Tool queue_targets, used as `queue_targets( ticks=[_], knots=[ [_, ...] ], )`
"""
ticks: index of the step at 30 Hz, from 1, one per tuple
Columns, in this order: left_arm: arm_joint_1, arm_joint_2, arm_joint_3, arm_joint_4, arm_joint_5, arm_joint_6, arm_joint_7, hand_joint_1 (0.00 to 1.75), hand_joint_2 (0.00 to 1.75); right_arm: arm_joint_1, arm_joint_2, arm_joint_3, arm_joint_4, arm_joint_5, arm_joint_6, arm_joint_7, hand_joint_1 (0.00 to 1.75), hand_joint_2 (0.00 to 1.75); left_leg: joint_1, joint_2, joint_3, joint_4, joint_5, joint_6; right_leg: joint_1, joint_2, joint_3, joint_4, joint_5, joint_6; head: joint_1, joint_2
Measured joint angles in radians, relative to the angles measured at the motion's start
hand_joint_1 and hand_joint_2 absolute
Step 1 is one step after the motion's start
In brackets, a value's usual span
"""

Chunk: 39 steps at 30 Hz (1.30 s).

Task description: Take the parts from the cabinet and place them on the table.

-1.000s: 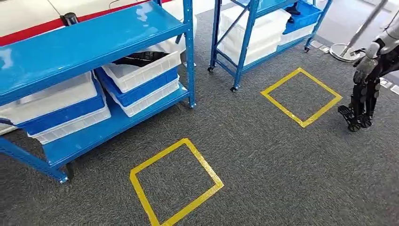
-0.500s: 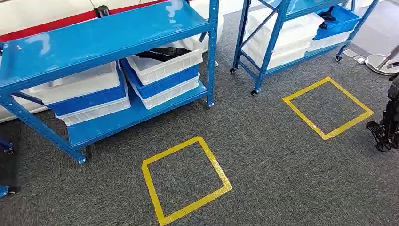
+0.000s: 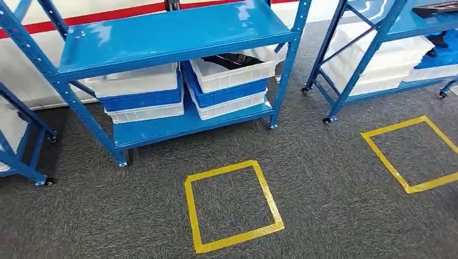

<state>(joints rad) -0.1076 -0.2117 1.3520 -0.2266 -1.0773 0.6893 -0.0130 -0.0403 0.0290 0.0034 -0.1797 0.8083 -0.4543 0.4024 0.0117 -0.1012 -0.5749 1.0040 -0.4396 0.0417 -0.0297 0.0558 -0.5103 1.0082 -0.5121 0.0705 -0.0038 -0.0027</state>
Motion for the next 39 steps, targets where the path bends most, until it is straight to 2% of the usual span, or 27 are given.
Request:
queue_targets(
  ticks=[1,2,4,5,7,8,10,11,12,14,15,16,20,21,22,23,25,26,27,28,30,31,32,33,35,38,39],
  knots=[
    [0.000,0.002,0.000,0.000,0.000,0.000,-0.003,0.00,0.00,0.000,0.001,-0.003,0.000,-0.001,-0.001,-0.004,0.00,0.00,-0.006,-0.010,-0.002,0.005,-0.002,-0.008,0.003,0.020,-0.005,-0.003,-0.001,-0.008,0.002,0.000],
    [0.001,0.002,0.000,0.000,0.001,0.000,-0.007,0.00,0.00,-0.001,0.002,-0.005,0.000,-0.001,-0.005,-0.006,0.00,0.00,-0.007,-0.014,-0.006,0.005,-0.002,-0.013,0.006,-0.002,-0.009,-0.007,0.004,-0.022,0.002,0.000],
    [0.003,0.005,0.000,0.000,0.013,0.000,-0.020,0.00,0.00,-0.003,0.002,-0.008,0.000,-0.003,-0.007,-0.013,0.00,0.00,-0.002,-0.028,-0.011,-0.001,0.005,-0.026,0.014,-0.014,-0.001,-0.004,0.006,-0.038,0.001,0.000],
    [0.005,0.007,0.001,0.000,0.019,-0.002,-0.026,0.00,0.00,-0.002,0.002,-0.010,0.000,-0.003,-0.008,-0.018,0.00,0.00,-0.001,-0.039,-0.015,0.002,0.007,-0.030,0.001,-0.027,0.000,-0.008,0.012,-0.048,0.000,0.000],
    [0.005,0.006,0.001,0.001,0.027,-0.009,-0.038,0.00,0.00,-0.003,0.001,-0.012,0.000,-0.004,-0.013,-0.025,0.00,0.00,-0.005,0.051,-0.041,0.064,-0.042,-0.035,0.004,-0.047,-0.001,-0.010,0.014,-0.062,-0.010,0.000],
    [0.003,0.008,0.001,0.001,0.032,-0.015,-0.043,0.00,0.00,0.002,0.002,-0.014,0.000,-0.007,-0.014,-0.029,0.00,0.00,-0.004,0.076,-0.076,0.138,-0.085,-0.039,0.008,-0.060,-0.002,-0.010,0.014,-0.068,-0.013,0.000],
    [0.003,0.009,0.000,0.001,0.033,-0.021,-0.053,0.00,0.00,0.009,0.002,-0.020,0.000,-0.010,-0.018,-0.036,0.00,0.00,-0.001,0.093,-0.157,0.306,-0.156,-0.043,0.015,-0.091,-0.004,-0.009,0.011,-0.072,-0.013,0.000],
    [0.005,0.010,0.001,0.002,0.033,-0.024,-0.053,0.00,0.00,0.012,0.001,-0.024,0.000,-0.011,-0.021,-0.037,0.00,0.00,-0.001,0.096,-0.172,0.338,-0.157,-0.044,0.017,-0.107,-0.004,-0.009,0.010,-0.074,-0.013,0.000],
    [0.007,0.011,0.001,0.002,0.034,-0.027,-0.053,0.00,0.00,0.012,0.001,-0.027,0.000,-0.011,-0.023,-0.037,0.00,0.00,-0.001,0.099,-0.160,0.314,-0.135,-0.042,0.018,-0.119,-0.004,-0.009,0.009,-0.074,-0.013,0.000],
    [0.009,0.014,0.001,0.002,0.034,-0.032,-0.054,0.00,0.00,0.010,0.002,-0.031,0.000,-0.011,-0.028,-0.037,0.00,0.00,-0.002,0.113,-0.074,0.158,-0.056,-0.033,0.020,-0.141,0.001,-0.010,0.007,-0.077,-0.013,0.000],
    [0.008,0.017,0.001,0.002,0.033,-0.032,-0.054,0.00,0.00,0.009,0.003,-0.033,0.000,-0.011,-0.031,-0.037,0.00,0.00,-0.005,0.149,-0.018,0.060,-0.023,-0.024,0.023,-0.151,0.005,-0.010,0.004,-0.074,-0.013,0.000],
    [0.004,0.019,0.001,0.002,0.033,-0.033,-0.054,0.00,0.00,0.009,0.005,-0.035,0.000,-0.011,-0.034,-0.037,0.00,0.00,-0.016,0.187,0.005,0.015,-0.031,-0.018,0.032,-0.161,0.007,-0.008,0.000,-0.070,-0.013,0.000],
    [0.006,0.024,0.001,0.005,0.033,-0.034,-0.058,0.00,0.00,0.005,0.007,-0.037,0.000,-0.011,-0.057,-0.040,0.00,0.00,-0.021,0.141,0.000,0.006,-0.023,-0.002,0.034,-0.194,0.016,-0.015,-0.003,-0.052,-0.011,0.000],
    [0.008,0.022,0.001,0.006,0.034,-0.035,-0.061,0.00,0.00,0.005,0.006,-0.039,-0.001,-0.011,-0.066,-0.042,0.00,0.00,-0.005,0.133,0.012,-0.011,-0.010,0.005,0.035,-0.178,0.010,-0.005,-0.011,-0.046,-0.009,0.000],
    [0.007,0.023,0.001,0.006,0.034,-0.036,-0.063,0.00,0.00,0.007,0.009,-0.040,-0.001,-0.012,-0.072,-0.048,0.00,0.00,-0.006,0.128,0.013,-0.015,-0.008,0.010,0.031,-0.119,-0.004,0.030,-0.032,-0.047,-0.005,0.000],
    [0.005,0.026,0.001,0.006,0.035,-0.040,-0.068,0.00,0.00,0.009,0.011,-0.043,-0.001,-0.016,-0.078,-0.057,0.00,0.00,-0.005,0.122,0.010,-0.015,-0.005,0.014,0.027,-0.080,-0.041,0.104,-0.069,-0.053,-0.003,0.000],
    [0.005,0.026,0.001,0.008,0.035,-0.050,-0.075,0.00,0.00,0.016,0.009,-0.052,0.000,-0.021,-0.084,-0.068,0.00,0.00,-0.005,0.103,0.006,-0.015,-0.004,0.015,0.022,-0.061,-0.121,0.263,-0.128,-0.054,-0.002,0.000],
    [0.006,0.026,0.001,0.009,0.035,-0.057,-0.077,0.00,0.00,0.018,0.009,-0.055,0.000,-0.024,-0.085,-0.074,0.00,0.00,-0.005,0.096,0.006,-0.014,-0.004,0.014,0.021,-0.060,-0.147,0.309,-0.135,-0.047,-0.002,0.000],
    [0.009,0.026,0.001,0.010,0.035,-0.061,-0.078,0.00,0.00,0.021,0.010,-0.058,0.000,-0.027,-0.086,-0.079,0.00,0.00,-0.004,0.088,0.007,-0.014,-0.004,0.014,0.017,-0.060,-0.147,0.301,-0.122,-0.036,-0.002,0.000],
    [0.010,0.026,0.001,0.010,0.035,-0.066,-0.081,0.00,0.00,0.022,0.010,-0.062,0.000,-0.031,-0.086,-0.083,0.00,0.00,-0.002,0.081,0.009,-0.013,-0.004,0.013,0.013,-0.060,-0.125,0.246,-0.090,-0.022,-0.001,0.000],
    [0.010,0.027,0.001,0.011,0.035,-0.071,-0.084,0.00,0.00,0.021,0.009,-0.067,0.000,-0.035,-0.085,-0.092,0.00,0.00,0.003,0.071,0.013,-0.008,-0.008,0.003,-0.002,-0.059,-0.035,0.049,-0.004,0.005,-0.002,0.000],
    [0.011,0.031,0.001,0.011,0.035,-0.071,-0.085,0.00,0.00,0.020,0.012,-0.069,0.000,-0.035,-0.085,-0.093,0.00,0.00,-0.003,0.068,0.011,-0.002,-0.012,-0.008,-0.003,-0.055,-0.019,-0.003,0.009,0.004,0.004,0.000],
    [0.011,0.031,0.001,0.013,0.035,-0.072,-0.086,0.00,0.00,0.019,0.012,-0.070,0.000,-0.036,-0.085,-0.093,0.00,0.00,-0.006,0.066,0.010,0.002,-0.017,-0.016,0.004,-0.054,-0.021,-0.008,0.014,-0.011,0.002,0.000],
    [0.011,0.035,0.001,0.013,0.034,-0.072,-0.087,0.00,0.00,0.019,0.014,-0.070,0.000,-0.036,-0.085,-0.093,0.00,0.00,-0.009,0.067,0.008,0.006,-0.022,-0.015,-0.006,-0.054,-0.018,-0.010,0.018,-0.020,0.000,0.000],
    [0.012,0.036,0.001,0.014,0.035,-0.072,-0.087,0.00,0.00,0.019,0.015,-0.072,0.000,-0.036,-0.085,-0.093,0.00,0.00,-0.008,0.067,0.008,0.003,-0.017,0.028,0.000,-0.055,-0.012,-0.009,0.018,-0.020,-0.002,0.000],
    [0.013,0.036,0.001,0.014,0.034,-0.072,-0.087,0.00,0.00,0.019,0.015,-0.079,0.000,-0.037,-0.085,-0.093,0.00,0.00,-0.004,0.067,0.008,0.000,-0.014,0.029,0.007,-0.054,-0.013,-0.009,0.020,-0.030,-0.002,0.000],
    [0.013,0.037,0.001,0.014,0.035,-0.074,-0.088,0.00,1.75,0.019,0.016,-0.079,0.000,-0.039,-0.085,-0.096,0.00,0.00,-0.003,0.068,0.009,-0.001,-0.013,0.028,0.009,-0.055,-0.013,-0.008,0.020,-0.030,-0.002,0.000]
  ],
)
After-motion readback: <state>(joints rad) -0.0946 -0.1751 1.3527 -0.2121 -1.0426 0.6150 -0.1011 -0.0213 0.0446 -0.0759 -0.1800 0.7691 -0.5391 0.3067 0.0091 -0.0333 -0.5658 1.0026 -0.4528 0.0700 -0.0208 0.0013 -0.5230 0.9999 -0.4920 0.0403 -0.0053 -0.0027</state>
